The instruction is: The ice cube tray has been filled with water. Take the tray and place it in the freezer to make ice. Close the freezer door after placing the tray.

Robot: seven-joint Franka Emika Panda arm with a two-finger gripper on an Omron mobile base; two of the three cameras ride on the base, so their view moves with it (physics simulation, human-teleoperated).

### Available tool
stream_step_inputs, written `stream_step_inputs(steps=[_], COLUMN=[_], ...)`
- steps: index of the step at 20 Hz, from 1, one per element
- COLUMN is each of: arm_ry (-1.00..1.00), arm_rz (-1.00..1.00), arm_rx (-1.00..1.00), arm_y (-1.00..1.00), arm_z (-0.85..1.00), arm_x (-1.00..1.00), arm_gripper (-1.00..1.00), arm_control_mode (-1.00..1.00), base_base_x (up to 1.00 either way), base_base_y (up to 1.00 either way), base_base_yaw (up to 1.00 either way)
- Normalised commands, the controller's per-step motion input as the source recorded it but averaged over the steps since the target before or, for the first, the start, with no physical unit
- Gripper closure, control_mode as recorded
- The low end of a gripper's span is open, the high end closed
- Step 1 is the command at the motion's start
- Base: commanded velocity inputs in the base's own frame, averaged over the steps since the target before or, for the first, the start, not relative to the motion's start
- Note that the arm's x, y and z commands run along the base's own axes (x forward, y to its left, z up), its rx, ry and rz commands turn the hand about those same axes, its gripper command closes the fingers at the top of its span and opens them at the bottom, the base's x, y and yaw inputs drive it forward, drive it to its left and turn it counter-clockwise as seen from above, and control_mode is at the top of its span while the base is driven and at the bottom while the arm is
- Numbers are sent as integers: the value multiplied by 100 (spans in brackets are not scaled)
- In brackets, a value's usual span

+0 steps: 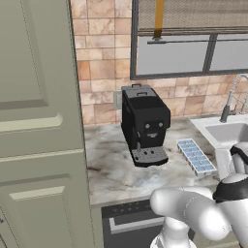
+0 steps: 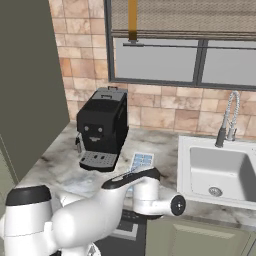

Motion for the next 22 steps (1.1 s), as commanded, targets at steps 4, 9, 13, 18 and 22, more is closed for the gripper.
stream_step_inputs(steps=[4,9,13,18,22], arm_ry=[4,0,1,2,2], arm_rz=[-16,-12,-7,-3,-1], arm_rx=[0,0,1,1,0], arm_y=[20,1,1,9,13], arm_z=[-22,-8,0,-2,-2], arm_x=[14,18,10,0,0], arm_gripper=[-100,-100,-100,-100,-100], arm_control_mode=[-100,-100,-100,-100,-100], base_base_x=[0,0,0,0,0], base_base_y=[0,0,0,0,0], base_base_yaw=[0,0,0,0,0])
